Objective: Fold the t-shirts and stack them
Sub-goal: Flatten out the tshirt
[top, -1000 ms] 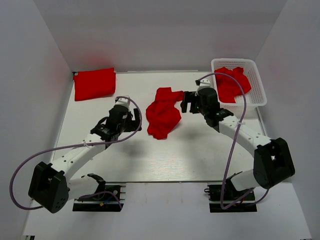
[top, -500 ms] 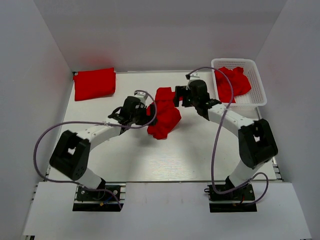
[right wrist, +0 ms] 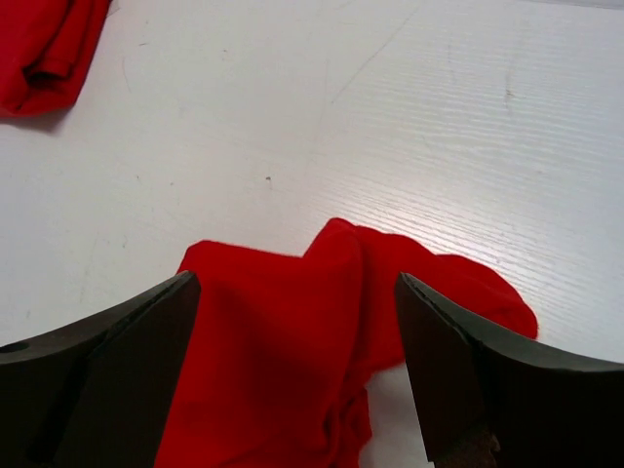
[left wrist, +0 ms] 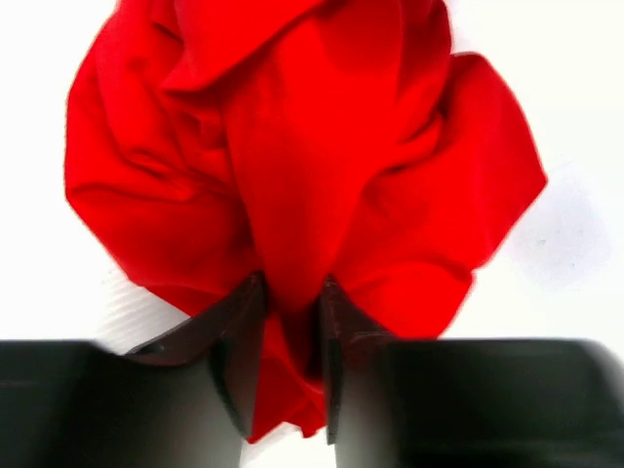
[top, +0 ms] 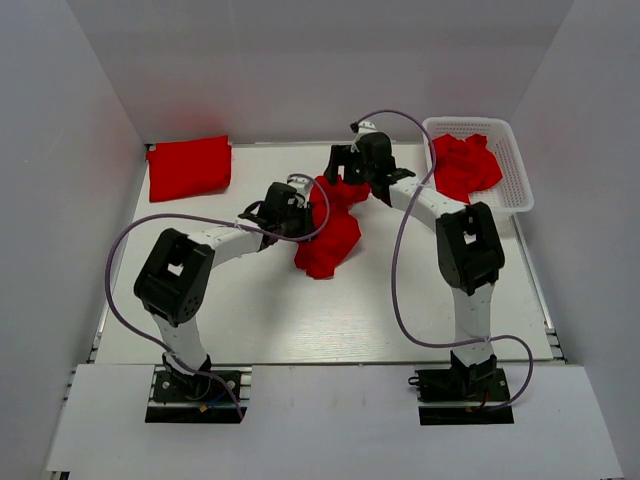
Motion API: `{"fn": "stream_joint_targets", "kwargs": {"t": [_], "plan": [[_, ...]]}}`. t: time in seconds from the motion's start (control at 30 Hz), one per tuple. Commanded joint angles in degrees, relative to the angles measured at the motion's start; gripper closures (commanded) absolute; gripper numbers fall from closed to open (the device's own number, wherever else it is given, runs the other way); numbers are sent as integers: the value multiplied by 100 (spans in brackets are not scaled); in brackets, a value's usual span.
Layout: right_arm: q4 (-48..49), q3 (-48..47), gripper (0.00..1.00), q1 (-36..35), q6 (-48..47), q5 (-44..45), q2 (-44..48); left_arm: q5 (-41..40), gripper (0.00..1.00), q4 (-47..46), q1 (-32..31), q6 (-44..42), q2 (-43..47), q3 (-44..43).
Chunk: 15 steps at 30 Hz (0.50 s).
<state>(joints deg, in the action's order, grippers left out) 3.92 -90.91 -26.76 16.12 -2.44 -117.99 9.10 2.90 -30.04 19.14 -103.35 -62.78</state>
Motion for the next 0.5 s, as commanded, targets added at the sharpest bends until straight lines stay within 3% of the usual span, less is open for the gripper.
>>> {"fn": "stream_joint_targets", "kwargs": {"t": [0.0,0.07,0.1,0.27,0.3,0.33,0.37,0.47], "plan": [[-49,-505,14,57,172,-389,-232,390,71,-140,25,-129,131,-217],[-49,-585,18,83,242,-703,-417,390,95,-140,25,-129,183,-155],[-50,-664,22,84,295,-792,-452,390,100,-140,25,-129,184,-155],[-93,-840,46,92,383,-1057,-663,390,100,-385,25,-296,499,90],[-85,-840,57,127,366,-1161,-672,390,100,-438,25,-296,578,178],[-76,-840,90,119,366,-1276,-664,390,100,-517,25,-349,788,231],[-76,-832,99,110,348,-1294,-637,390,100,-518,25,-410,851,232],[-67,-823,100,162,261,-1224,-514,6,100,-344,25,-560,1052,153]]}}
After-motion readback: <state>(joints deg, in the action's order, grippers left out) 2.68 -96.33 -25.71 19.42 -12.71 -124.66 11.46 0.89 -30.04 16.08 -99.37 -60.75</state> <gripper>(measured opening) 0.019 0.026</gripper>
